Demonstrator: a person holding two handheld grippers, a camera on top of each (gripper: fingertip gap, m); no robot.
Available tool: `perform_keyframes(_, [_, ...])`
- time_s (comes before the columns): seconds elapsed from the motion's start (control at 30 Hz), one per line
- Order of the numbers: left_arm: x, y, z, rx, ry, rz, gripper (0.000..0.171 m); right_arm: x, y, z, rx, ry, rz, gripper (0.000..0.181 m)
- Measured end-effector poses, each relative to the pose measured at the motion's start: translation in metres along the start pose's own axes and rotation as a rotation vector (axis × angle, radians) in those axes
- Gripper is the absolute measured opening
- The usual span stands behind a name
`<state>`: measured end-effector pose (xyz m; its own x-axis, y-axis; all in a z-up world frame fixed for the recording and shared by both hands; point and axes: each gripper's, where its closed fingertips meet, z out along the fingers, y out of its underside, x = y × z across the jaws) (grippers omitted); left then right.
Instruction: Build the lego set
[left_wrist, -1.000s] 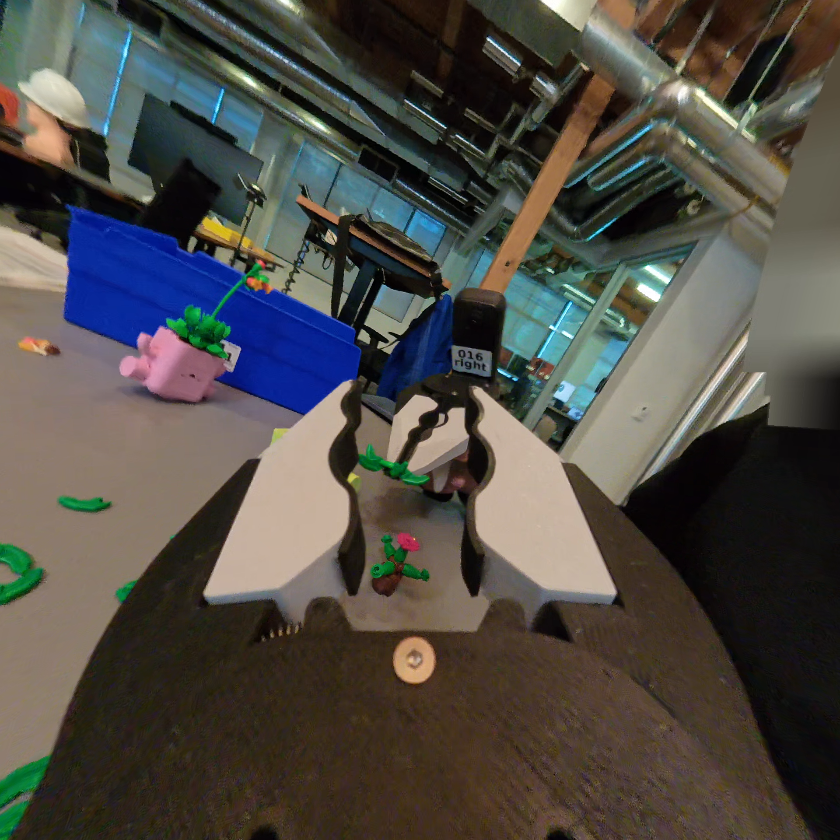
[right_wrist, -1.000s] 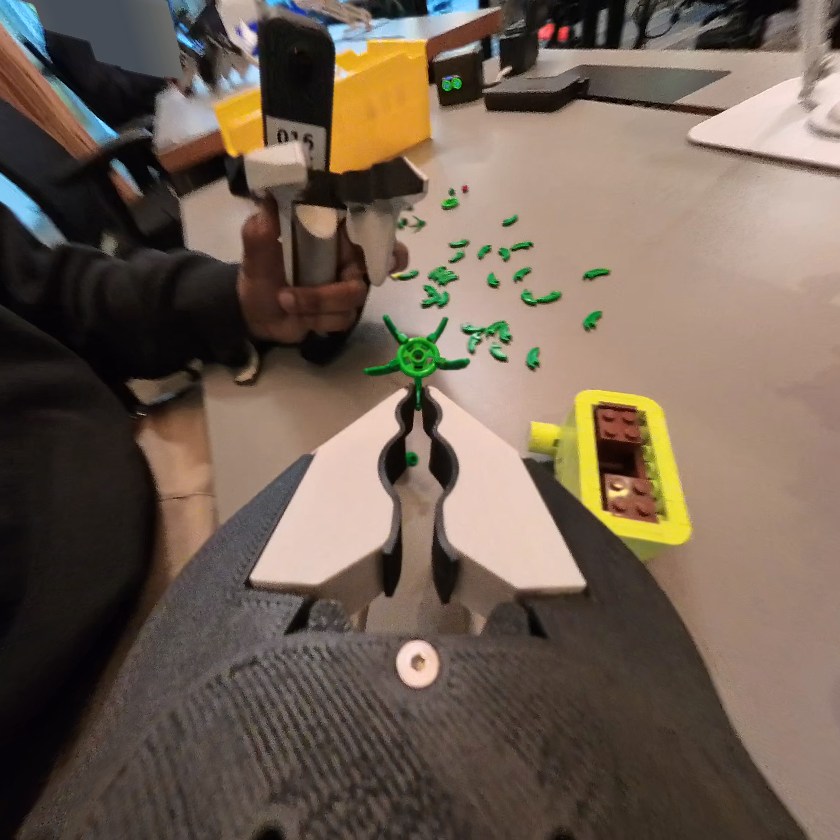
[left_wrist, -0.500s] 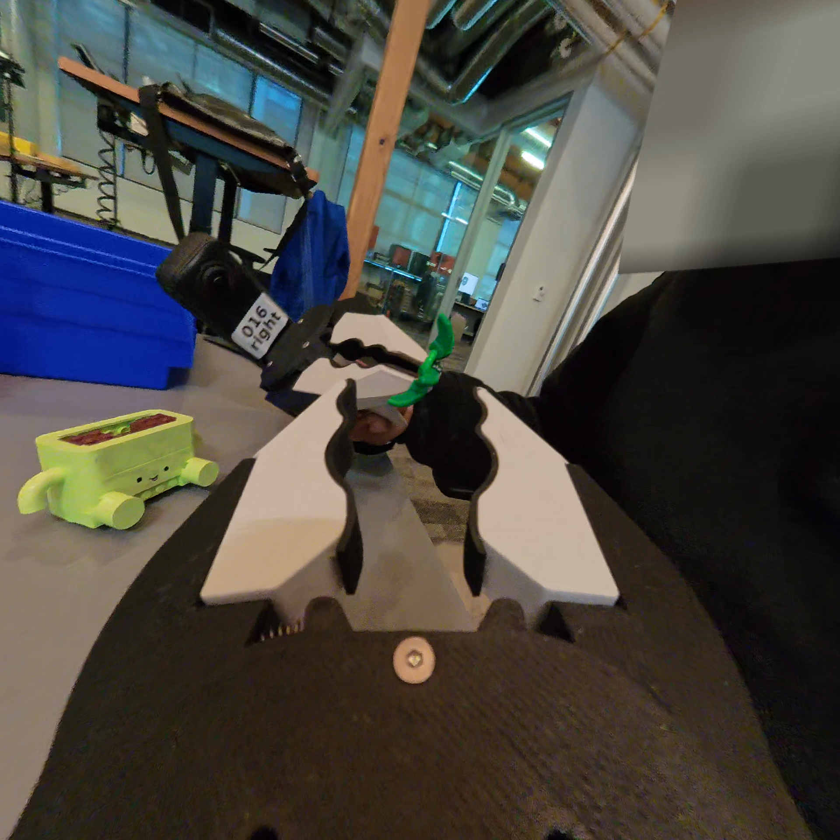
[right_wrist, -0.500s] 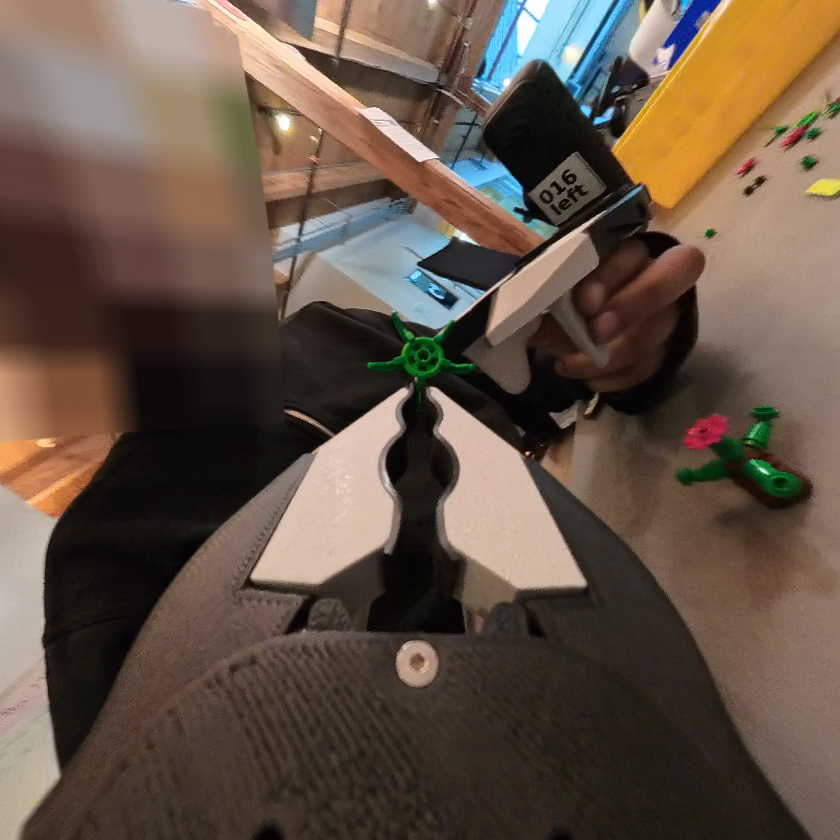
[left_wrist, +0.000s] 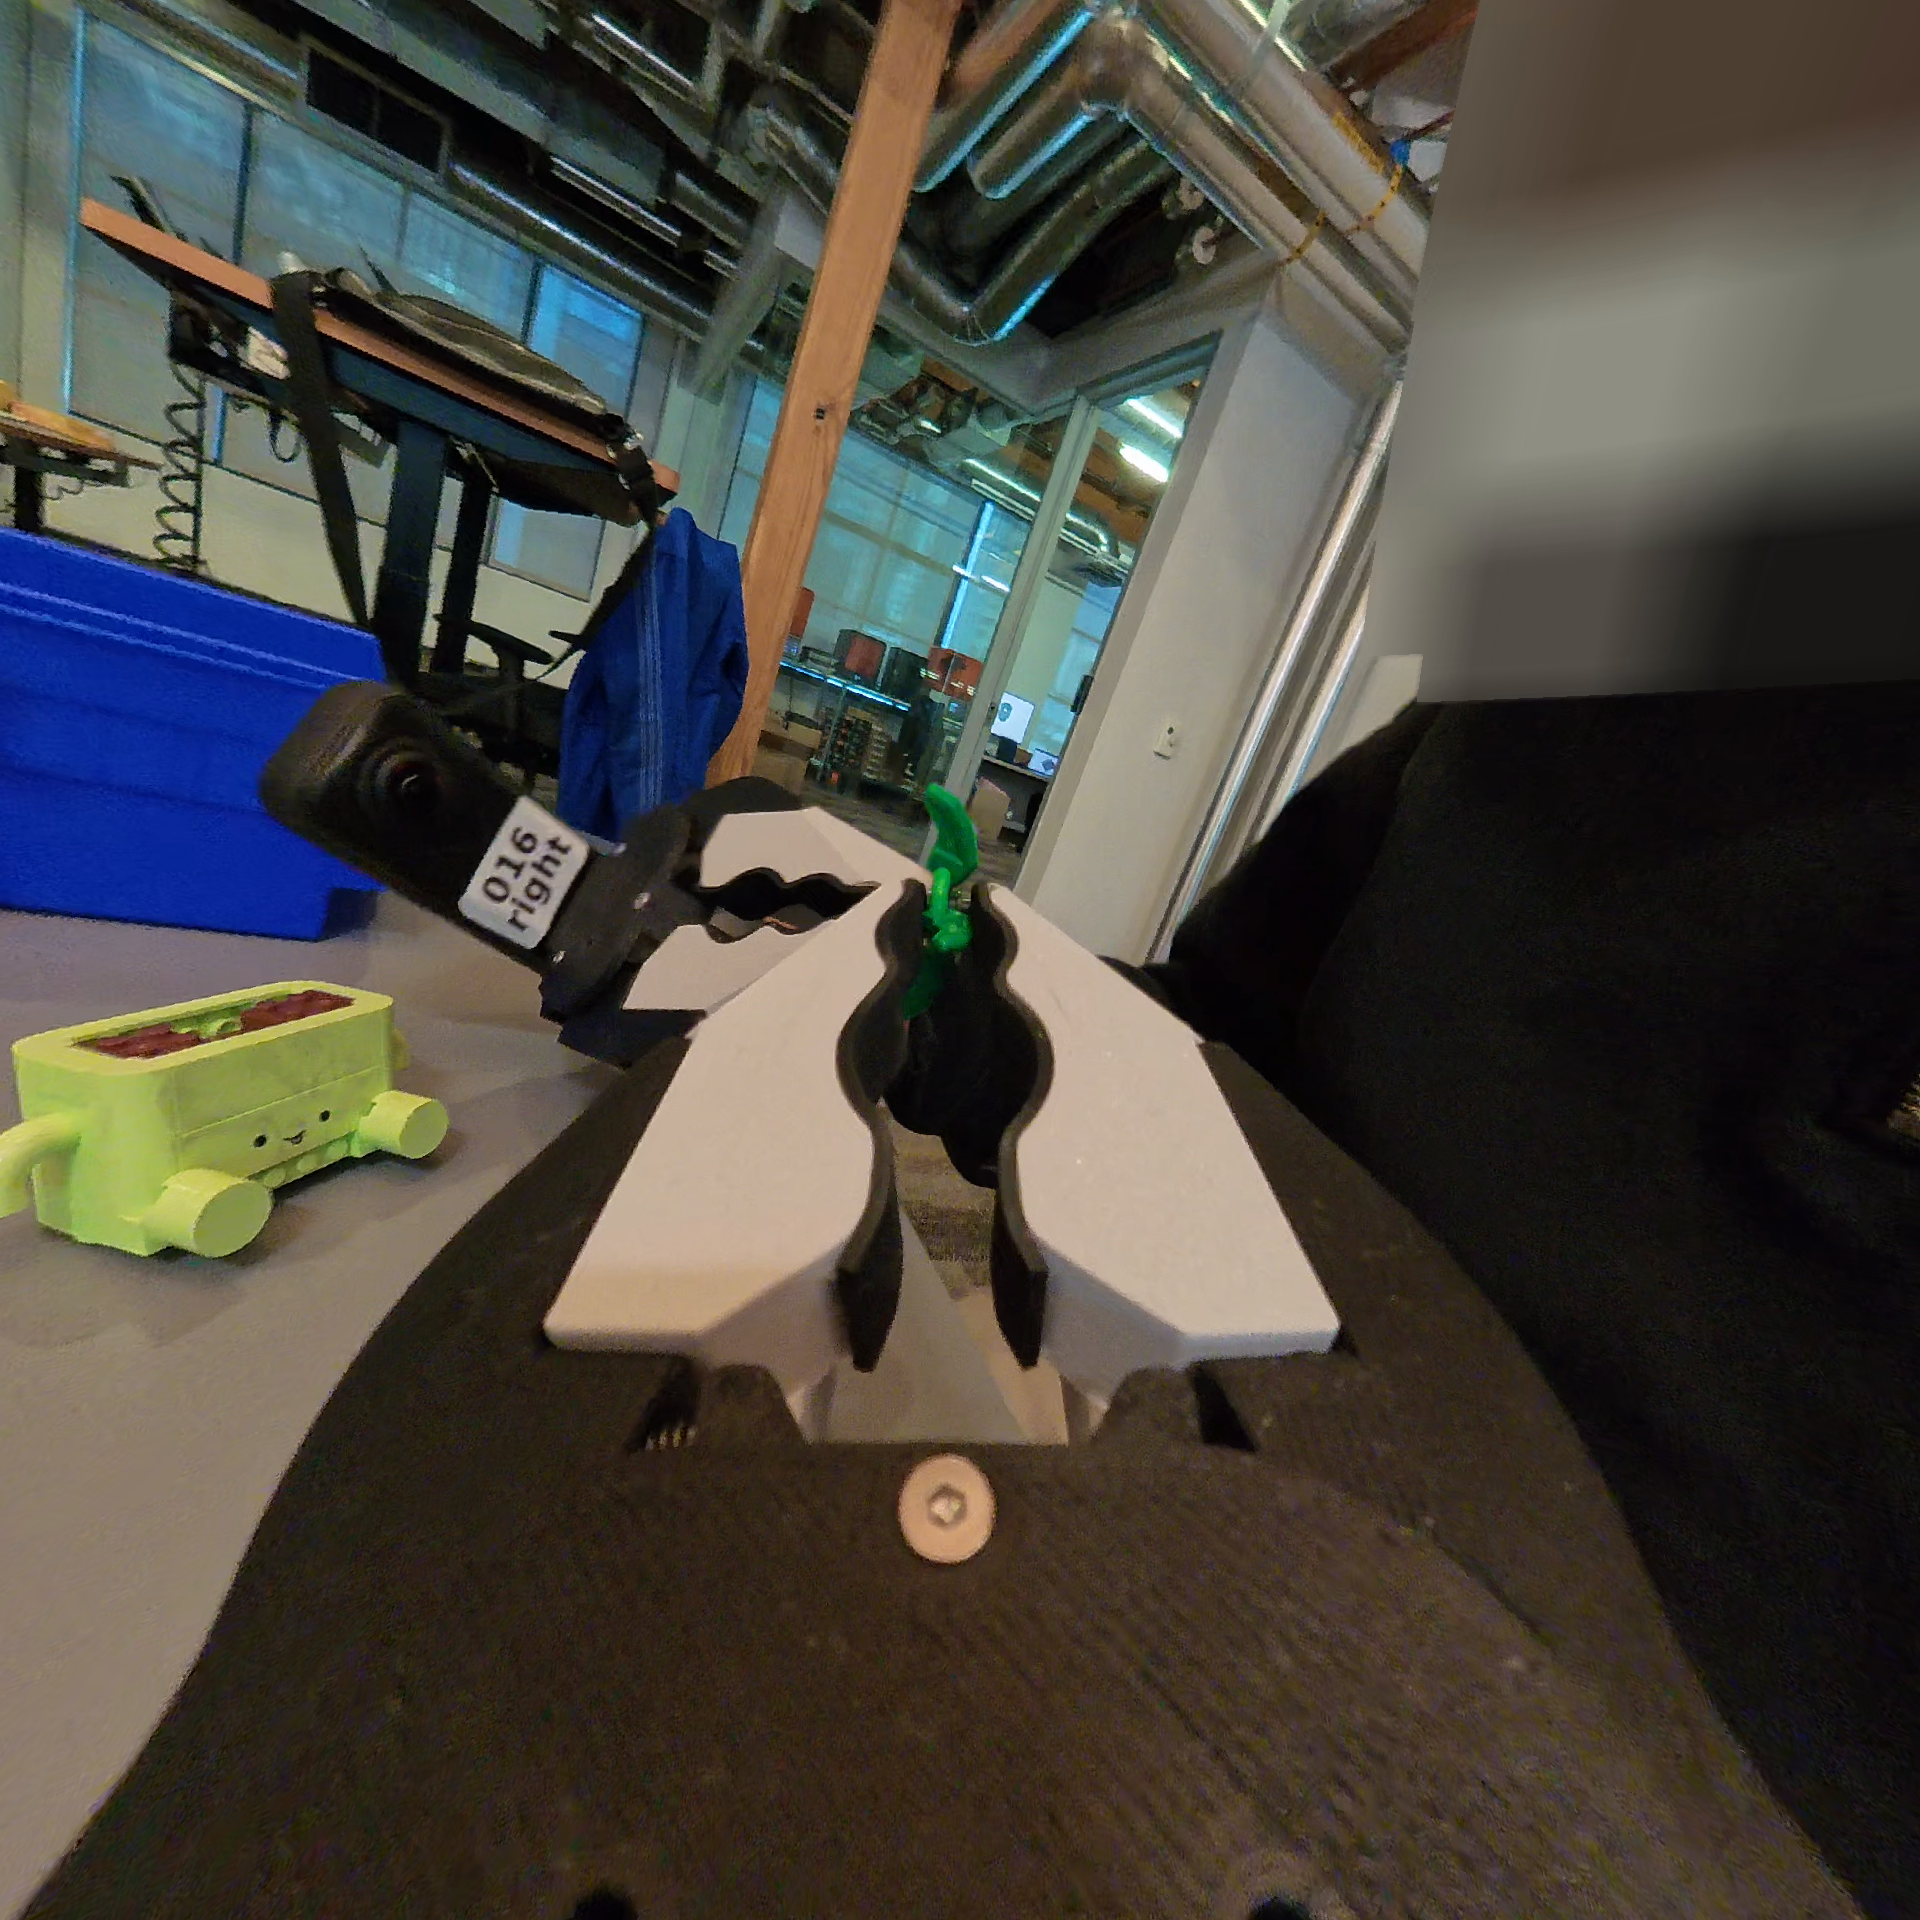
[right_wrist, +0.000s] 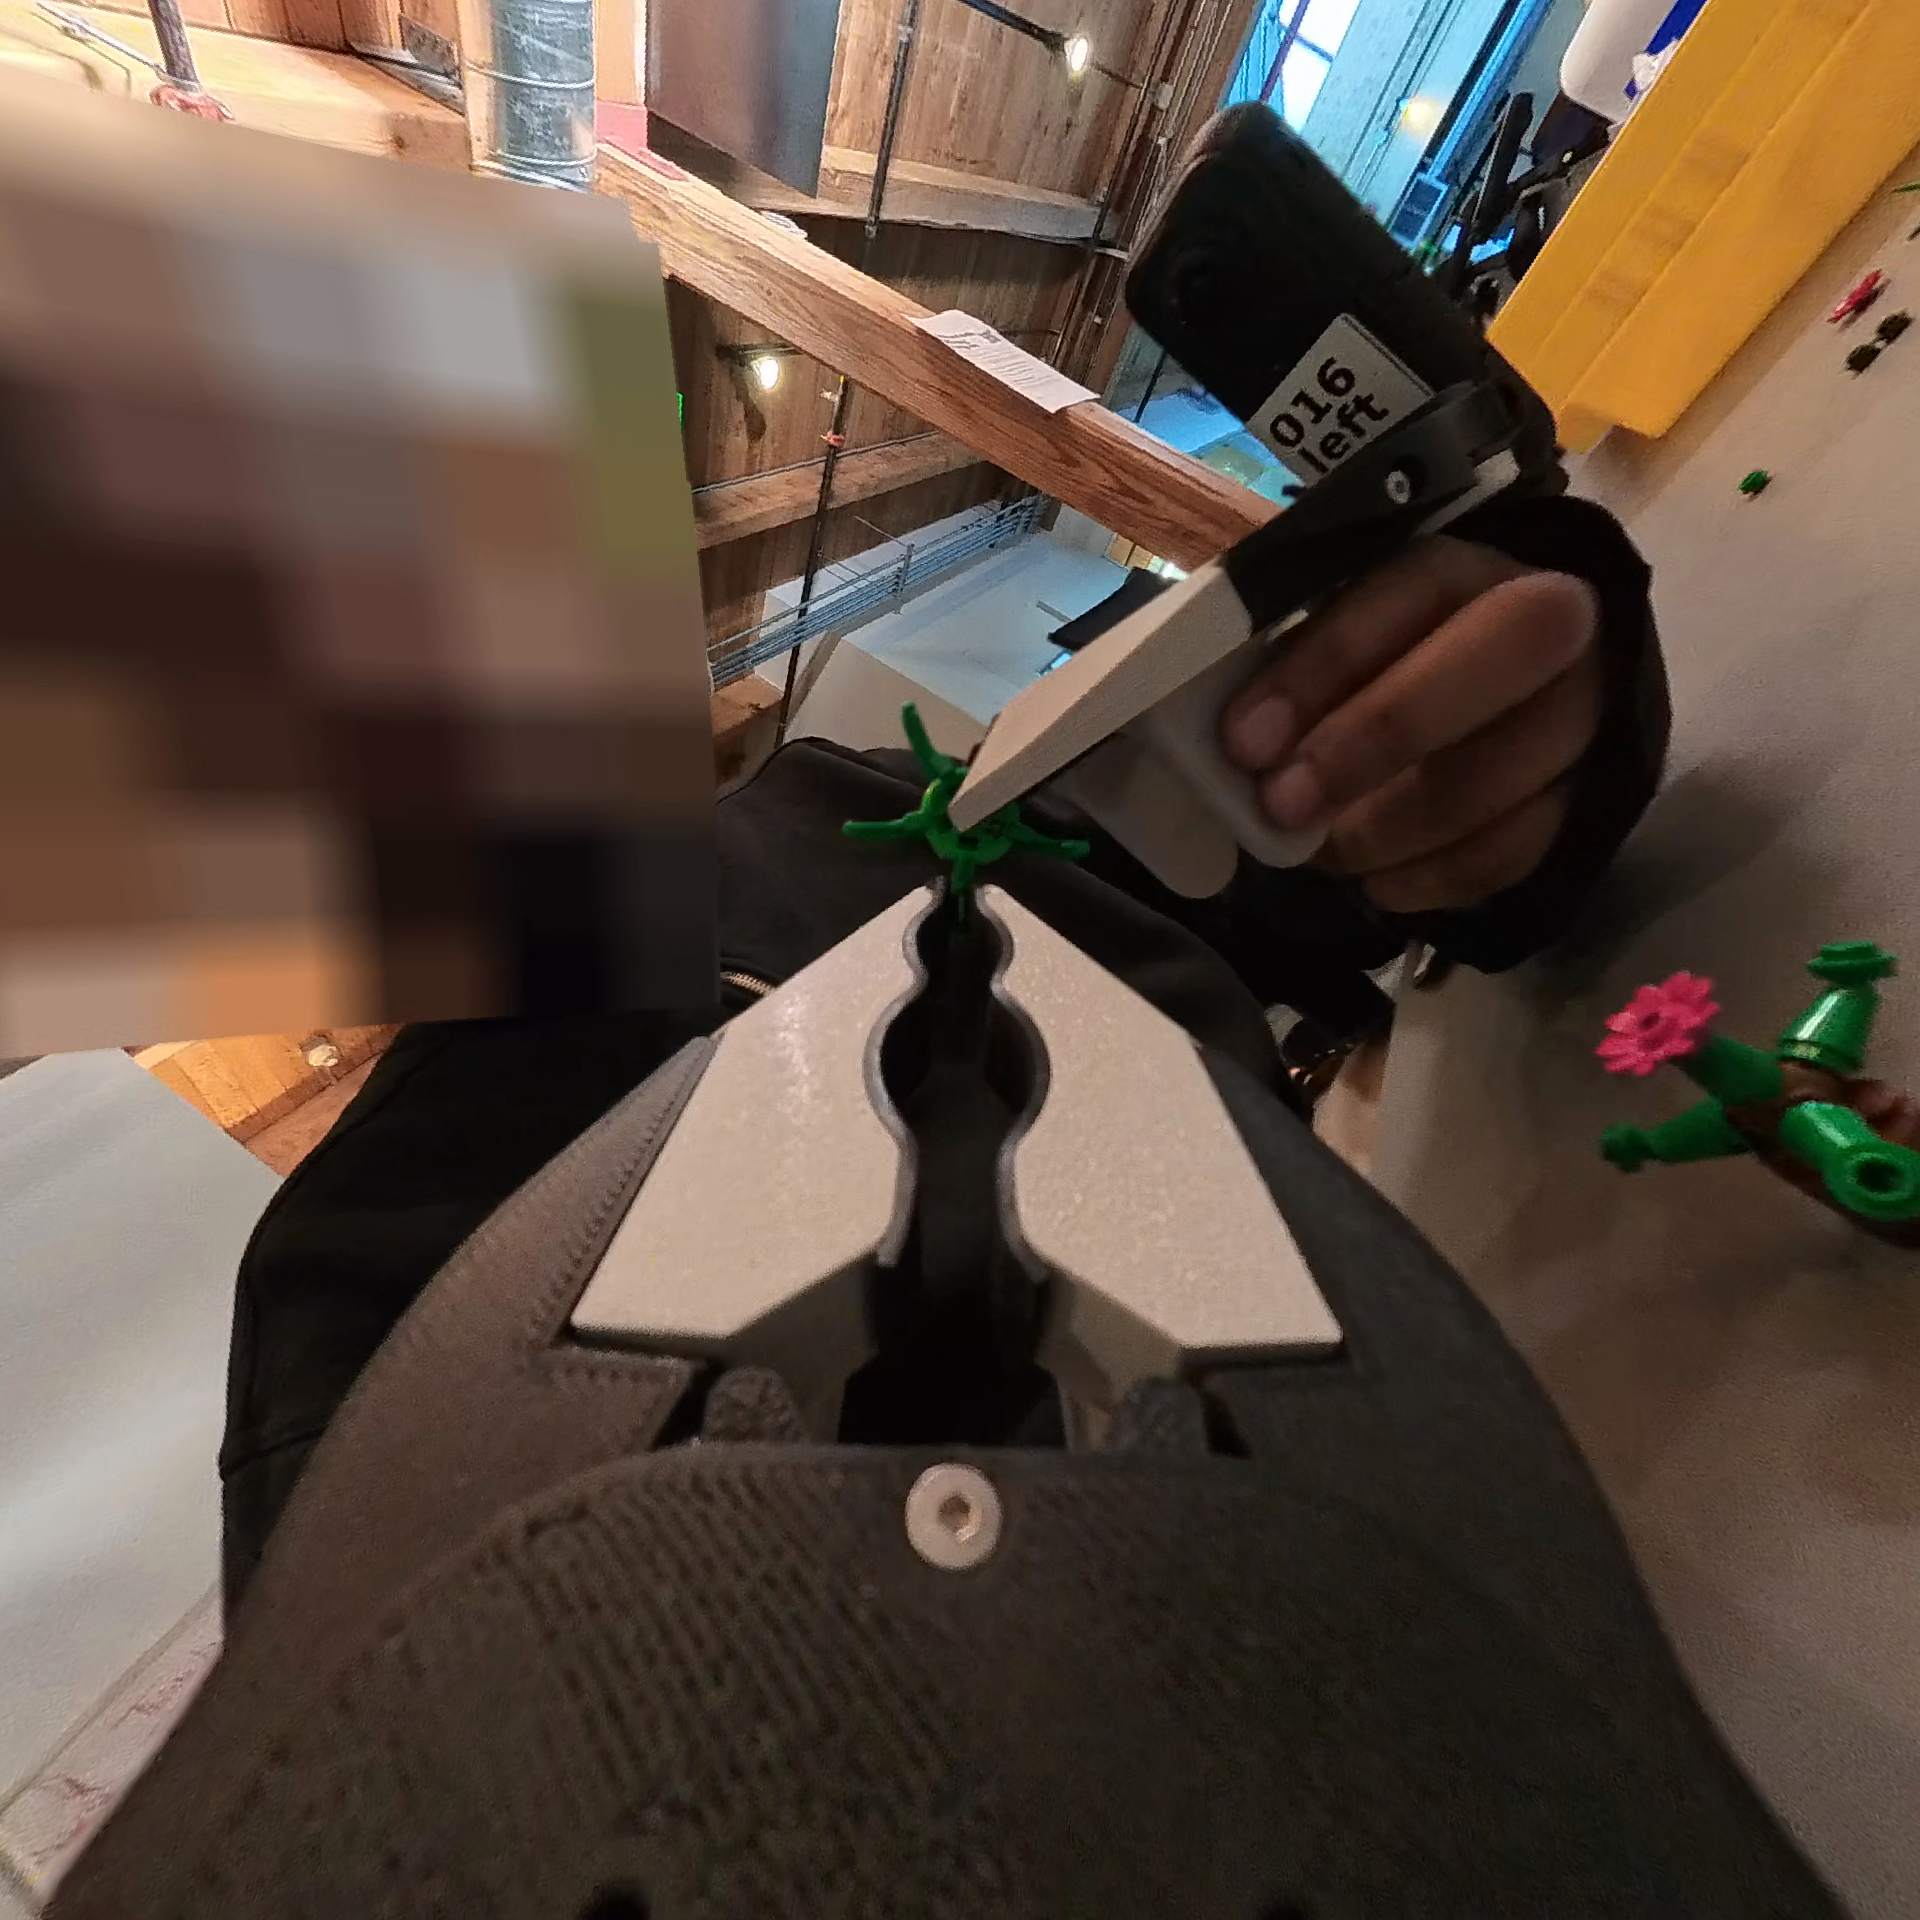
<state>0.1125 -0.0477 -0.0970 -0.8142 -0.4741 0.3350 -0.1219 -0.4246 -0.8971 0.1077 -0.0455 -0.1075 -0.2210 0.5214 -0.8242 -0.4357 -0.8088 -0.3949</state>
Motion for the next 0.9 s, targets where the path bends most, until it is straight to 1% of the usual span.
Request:
perform_keyframes(0.03, [-0.005, -0.003, -0.002, 0.020, -0.022, -0.017, 0.004, 0.000, -0.001, -0.001, 0.006, 0.009, -0.020, 0.005])
perform_keyframes(0.1, [-0.024, -0.011, -0.009, 0.085, -0.112, -0.084, 0.004, 0.004, -0.010, -0.006, 0.043, 0.073, -0.111, 0.030])
perform_keyframes(0.17, [-0.047, -0.015, -0.023, 0.150, -0.201, -0.185, 0.004, 0.005, -0.026, -0.016, 0.108, 0.171, -0.269, 0.036])
perform_keyframes(0.2, [-0.058, -0.016, -0.030, 0.179, -0.240, -0.241, 0.004, 0.005, -0.037, -0.022, 0.161, 0.241, -0.380, 0.039])
perform_keyframes(0.27, [-0.079, -0.016, -0.044, 0.232, -0.328, -0.355, 0.004, 0.001, -0.058, -0.035, 0.286, 0.393, -0.629, 0.038])
perform_keyframes(0.33, [-0.089, -0.018, -0.053, 0.287, -0.353, -0.440, 0.004, 0.003, -0.069, -0.044, 0.357, 0.563, -0.812, 0.043])
perform_keyframes(0.37, [-0.093, -0.017, -0.055, 0.293, -0.369, -0.465, 0.004, 0.007, -0.071, -0.046, 0.356, 0.640, -0.867, 0.043])
perform_keyframes(0.4, [-0.095, -0.015, -0.055, 0.285, -0.382, -0.478, 0.004, 0.014, -0.071, -0.046, 0.338, 0.707, -0.901, 0.043])
perform_keyframes(0.47, [-0.098, -0.007, -0.051, 0.236, -0.406, -0.489, 0.004, 0.029, -0.070, -0.044, 0.296, 0.812, -0.911, 0.043])
perform_keyframes(0.5, [-0.098, -0.004, -0.048, 0.209, -0.410, -0.489, 0.004, 0.032, -0.069, -0.041, 0.275, 0.825, -0.918, 0.041])
perform_keyframes(0.57, [-0.099, 0.000, -0.046, 0.181, -0.415, -0.495, 0.004, 0.034, -0.068, -0.038, 0.261, 0.876, -0.965, 0.033])
perform_keyframes(0.63, [-0.099, 0.001, -0.046, 0.180, -0.408, -0.515, 0.004, 0.036, -0.065, -0.039, 0.212, 0.973, -1.079, 0.023])
perform_keyframes(0.7, [-0.099, 0.002, -0.046, 0.180, -0.397, -0.529, 0.005, 0.044, -0.063, -0.044, 0.104, 1.144, -1.228, 0.015])
perform_keyframes(0.77, [-0.098, 0.003, -0.044, 0.167, -0.392, -0.533, 0.005, 0.051, -0.062, -0.046, 0.016, 1.268, -1.340, 0.009])
perform_keyframes(0.83, [-0.097, 0.005, -0.042, 0.148, -0.388, -0.526, 0.005, 0.057, -0.061, -0.045, -0.034, 1.331, -1.404, 0.009])
perform_keyframes(0.9, [-0.096, 0.007, -0.040, 0.132, -0.385, -0.518, 0.005, 0.061, -0.059, -0.045, -0.072, 1.355, -1.422, 0.006])
